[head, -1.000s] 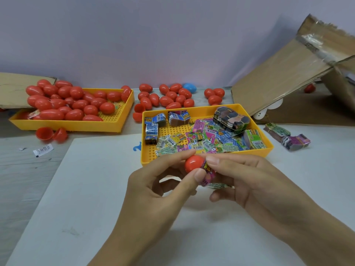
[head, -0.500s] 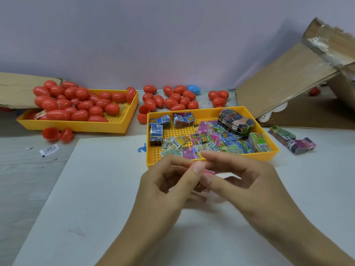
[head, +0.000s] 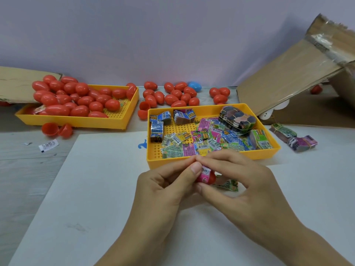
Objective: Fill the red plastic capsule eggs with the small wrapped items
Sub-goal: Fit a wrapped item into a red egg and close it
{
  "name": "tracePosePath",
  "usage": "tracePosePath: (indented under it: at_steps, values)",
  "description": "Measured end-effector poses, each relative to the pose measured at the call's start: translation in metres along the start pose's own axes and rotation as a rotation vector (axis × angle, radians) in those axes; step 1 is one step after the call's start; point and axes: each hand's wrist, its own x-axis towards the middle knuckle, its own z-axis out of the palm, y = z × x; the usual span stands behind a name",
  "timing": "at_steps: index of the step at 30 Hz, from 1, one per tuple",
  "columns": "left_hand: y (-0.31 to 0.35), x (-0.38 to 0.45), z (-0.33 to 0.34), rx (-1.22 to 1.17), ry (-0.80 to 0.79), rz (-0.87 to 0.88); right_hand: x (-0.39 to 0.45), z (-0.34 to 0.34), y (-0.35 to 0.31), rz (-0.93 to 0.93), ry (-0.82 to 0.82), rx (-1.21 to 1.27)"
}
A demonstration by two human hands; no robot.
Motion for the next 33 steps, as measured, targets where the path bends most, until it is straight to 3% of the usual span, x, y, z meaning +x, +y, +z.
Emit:
tracePosePath:
  at_steps: [5, 10, 15, 18, 23, 28, 31, 33]
  values:
    - [0.003, 0.001, 0.001, -0.002, 0.001, -0.007, 0.001, 0.0, 0.002, -0.008, -0.024, -0.007]
    - [0.006, 0.003, 0.0, -0.106, -0.06, -0.121, 0.001, -0.001, 0.0, 0.025, 0.009, 0.009]
    - [0.003, 0.006, -0.004, -0.097, -0.018, 0.001, 0.008, -0.006, -0.008, 0.456, -0.031, 0.412]
    - [0.0, 0.005, -0.002, 0.008, -0.092, 0.15, 0.013, -0.01, -0.012, 0.565, -0.122, 0.531]
    - [0.002, 0.002, -0.005, 0.105, -0.176, 0.228, 0.007, -0.011, -0.011, 0.387, -0.06, 0.499]
    - [0.01, 0.001, -0.002, 0.13, -0.132, 0.025, 0.001, -0.005, -0.009, 0.072, 0.04, 0.14]
    - [0.007, 0.0, -0.001, 0.13, -0.108, 0.068, 0.0, -0.004, -0.008, 0.046, -0.003, 0.123]
    - [0.006, 0.002, -0.003, 0.155, -0.079, 0.17, 0.003, -0.007, -0.007, 0.125, -0.015, 0.252]
